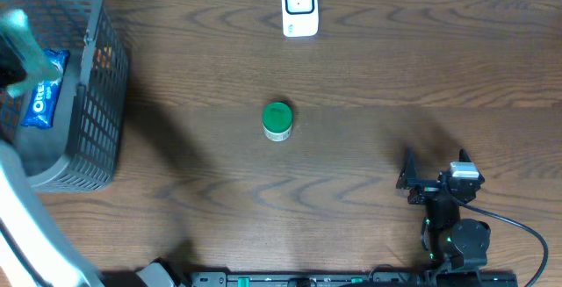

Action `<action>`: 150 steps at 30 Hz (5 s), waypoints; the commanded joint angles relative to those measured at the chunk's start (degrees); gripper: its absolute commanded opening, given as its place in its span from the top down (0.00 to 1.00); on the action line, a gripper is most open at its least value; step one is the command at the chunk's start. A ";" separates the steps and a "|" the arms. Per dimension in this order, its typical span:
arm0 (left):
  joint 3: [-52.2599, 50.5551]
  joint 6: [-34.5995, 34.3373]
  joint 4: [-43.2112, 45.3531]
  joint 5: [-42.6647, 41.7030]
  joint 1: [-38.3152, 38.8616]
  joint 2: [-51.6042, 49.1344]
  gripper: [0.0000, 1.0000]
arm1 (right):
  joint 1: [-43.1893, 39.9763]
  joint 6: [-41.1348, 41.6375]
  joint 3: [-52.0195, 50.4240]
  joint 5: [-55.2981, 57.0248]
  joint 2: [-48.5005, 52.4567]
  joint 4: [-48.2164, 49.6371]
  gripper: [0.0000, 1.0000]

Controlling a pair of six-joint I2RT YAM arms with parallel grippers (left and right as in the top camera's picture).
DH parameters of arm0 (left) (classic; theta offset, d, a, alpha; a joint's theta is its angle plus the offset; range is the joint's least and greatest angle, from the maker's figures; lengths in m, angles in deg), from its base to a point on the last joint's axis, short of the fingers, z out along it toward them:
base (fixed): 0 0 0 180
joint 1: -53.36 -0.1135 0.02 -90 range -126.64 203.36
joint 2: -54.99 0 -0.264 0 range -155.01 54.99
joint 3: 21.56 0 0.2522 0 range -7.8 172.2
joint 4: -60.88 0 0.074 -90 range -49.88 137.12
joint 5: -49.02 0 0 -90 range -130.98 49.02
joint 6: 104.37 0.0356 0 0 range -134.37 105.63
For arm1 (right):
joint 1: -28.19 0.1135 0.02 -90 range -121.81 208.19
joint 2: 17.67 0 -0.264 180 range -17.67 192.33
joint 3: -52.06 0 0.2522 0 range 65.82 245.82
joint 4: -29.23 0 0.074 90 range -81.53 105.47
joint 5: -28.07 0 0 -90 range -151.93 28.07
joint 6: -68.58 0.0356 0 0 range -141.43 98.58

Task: Scan the item barcode
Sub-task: 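Carry the wipes pack to the scanner with the left gripper, then release it, then reach the left gripper into the basket and grasp the blue Oreo pack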

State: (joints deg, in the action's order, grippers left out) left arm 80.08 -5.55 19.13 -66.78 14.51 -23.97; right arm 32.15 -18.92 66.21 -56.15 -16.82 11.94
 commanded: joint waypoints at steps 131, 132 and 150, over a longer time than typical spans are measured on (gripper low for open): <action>13.77 19.10 -21.66 31.89 6.56 -33.44 0.08 | -0.24 -0.44 -0.07 -0.09 -0.17 -0.17 0.01; 13.77 20.35 -20.39 32.76 6.56 -36.15 0.08 | -0.24 -0.44 -0.07 -0.09 -0.17 -0.17 0.01; 13.77 25.49 0.74 36.87 6.40 -55.74 0.07 | -0.24 -0.44 -0.07 -0.09 -0.17 -0.17 0.01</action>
State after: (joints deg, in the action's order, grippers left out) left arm 94.07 18.93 19.48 -30.06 21.20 -74.54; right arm 32.15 -18.92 66.21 -56.15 -16.82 11.94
